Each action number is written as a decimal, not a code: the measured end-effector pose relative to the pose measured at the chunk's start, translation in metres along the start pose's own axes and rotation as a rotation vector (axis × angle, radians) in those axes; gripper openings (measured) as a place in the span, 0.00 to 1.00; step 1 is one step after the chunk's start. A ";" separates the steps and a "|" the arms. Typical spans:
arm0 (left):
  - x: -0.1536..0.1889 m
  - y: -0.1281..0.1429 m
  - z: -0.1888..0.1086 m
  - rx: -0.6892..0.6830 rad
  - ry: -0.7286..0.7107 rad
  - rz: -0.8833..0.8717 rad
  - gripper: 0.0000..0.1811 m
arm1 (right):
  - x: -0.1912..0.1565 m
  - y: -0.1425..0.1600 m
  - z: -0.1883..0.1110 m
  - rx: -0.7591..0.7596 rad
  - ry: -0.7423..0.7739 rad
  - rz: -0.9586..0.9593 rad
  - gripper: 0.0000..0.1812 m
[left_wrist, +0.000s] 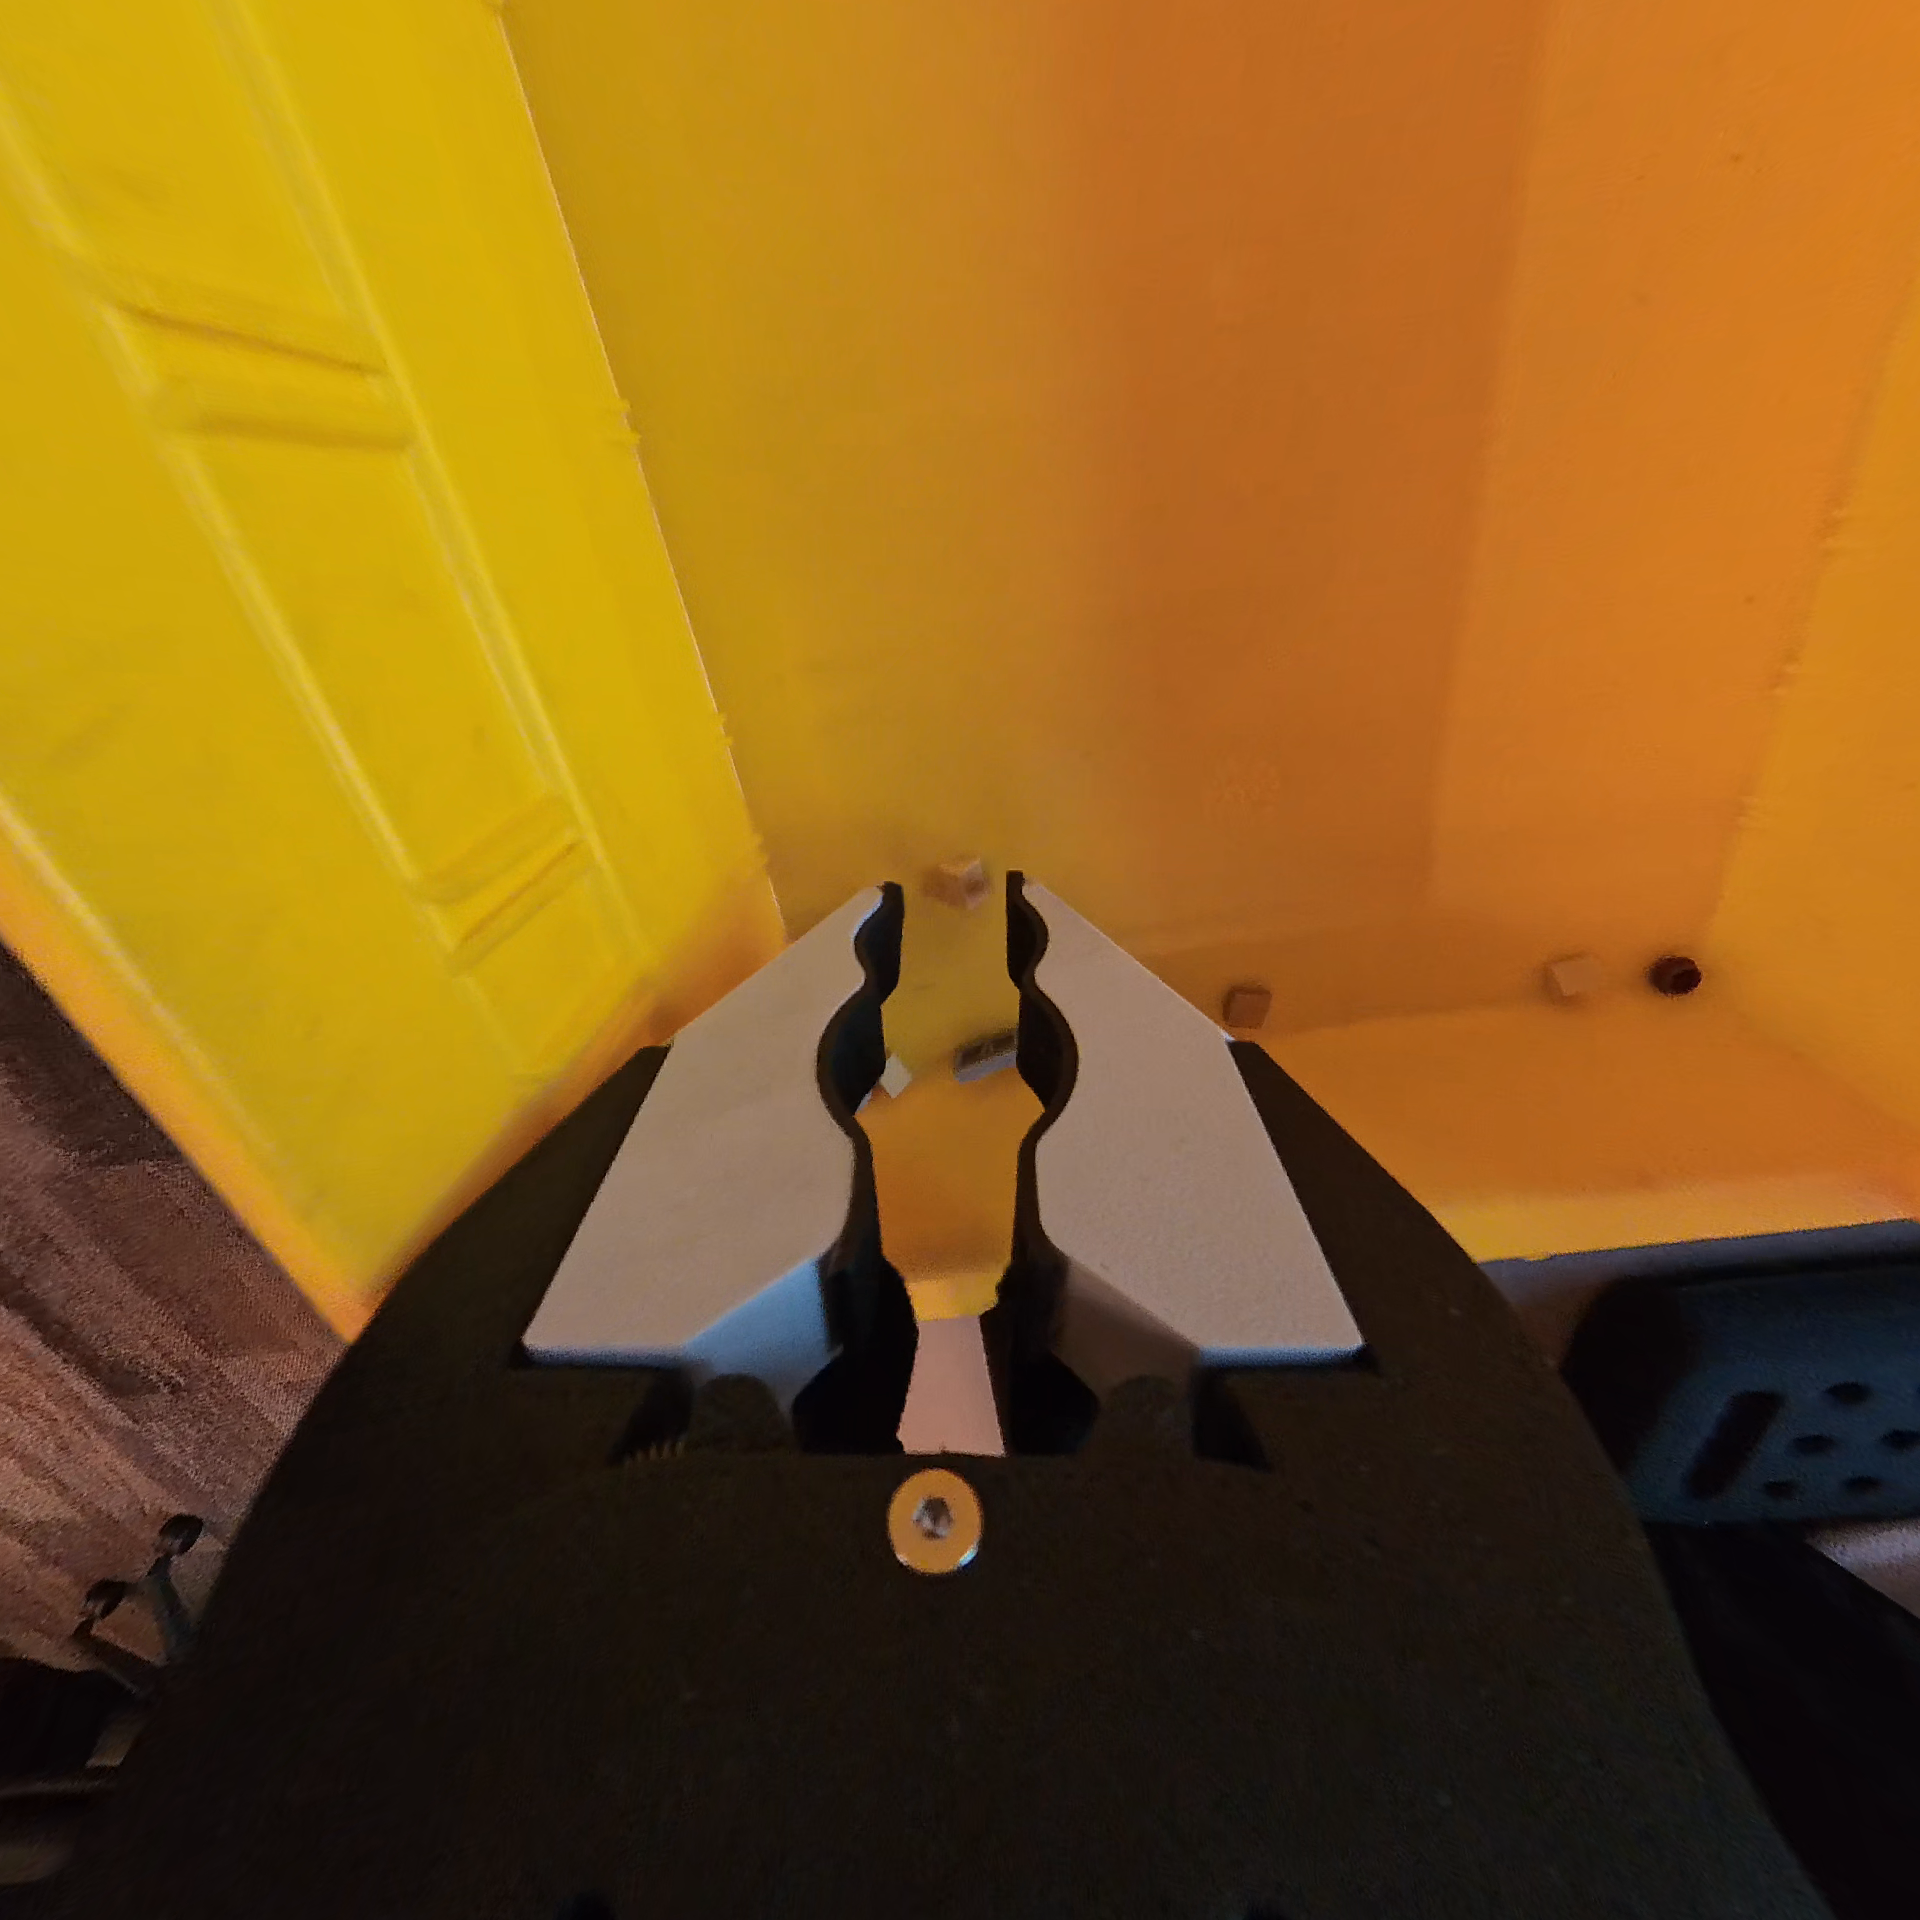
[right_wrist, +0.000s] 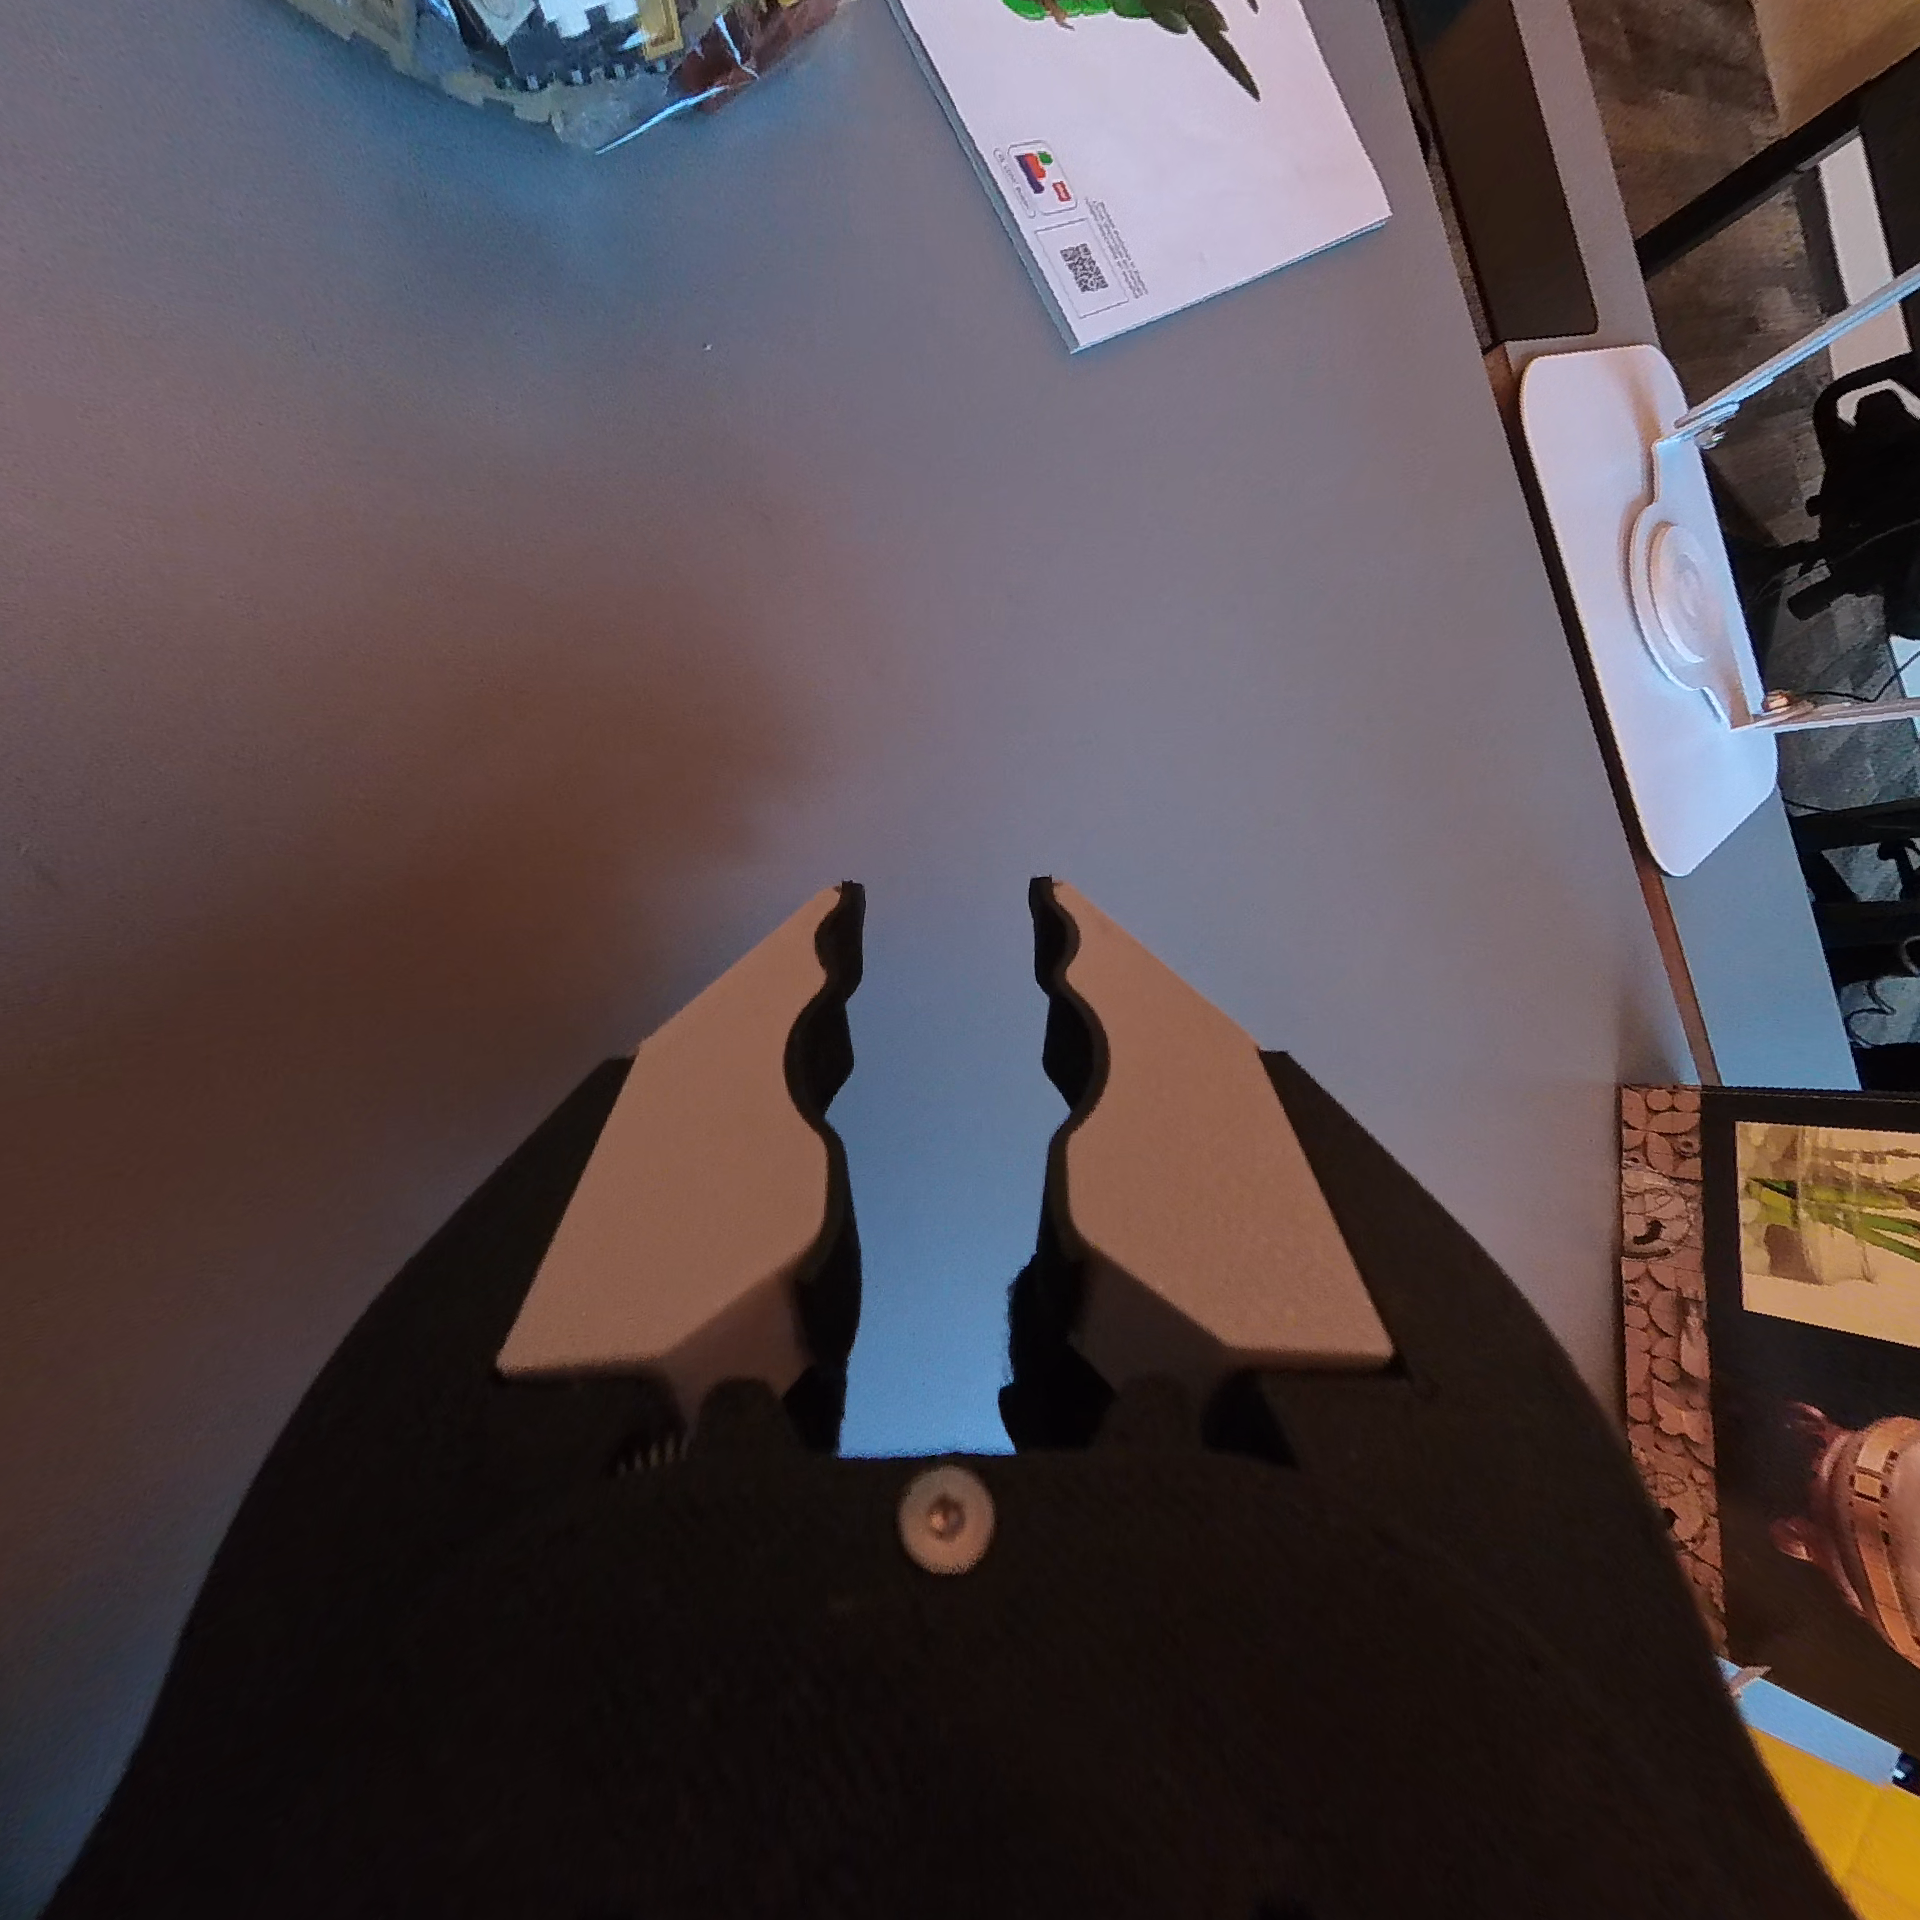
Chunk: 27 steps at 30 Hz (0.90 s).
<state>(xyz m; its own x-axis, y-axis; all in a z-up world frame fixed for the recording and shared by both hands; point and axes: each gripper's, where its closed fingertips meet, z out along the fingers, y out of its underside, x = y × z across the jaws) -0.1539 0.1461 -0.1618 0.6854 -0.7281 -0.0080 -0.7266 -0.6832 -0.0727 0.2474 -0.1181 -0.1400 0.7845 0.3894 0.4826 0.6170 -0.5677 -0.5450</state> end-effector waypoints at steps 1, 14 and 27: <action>0.000 0.000 0.001 -0.002 0.001 0.001 0.09 | 0.000 0.000 0.000 0.000 -0.001 0.000 0.18; 0.109 -0.051 -0.094 0.386 0.268 0.236 0.03 | -0.001 0.001 0.001 -0.007 -0.004 0.000 0.18; 0.303 -0.077 -0.130 0.478 0.485 0.788 0.03 | 0.000 0.002 0.001 -0.001 -0.004 0.005 0.18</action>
<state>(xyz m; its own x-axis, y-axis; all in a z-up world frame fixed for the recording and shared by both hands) 0.1034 -0.0287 -0.0285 -0.1443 -0.9750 0.1693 -0.7930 0.0116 -0.6091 0.2484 -0.1184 -0.1415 0.7881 0.3893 0.4769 0.6127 -0.5705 -0.5469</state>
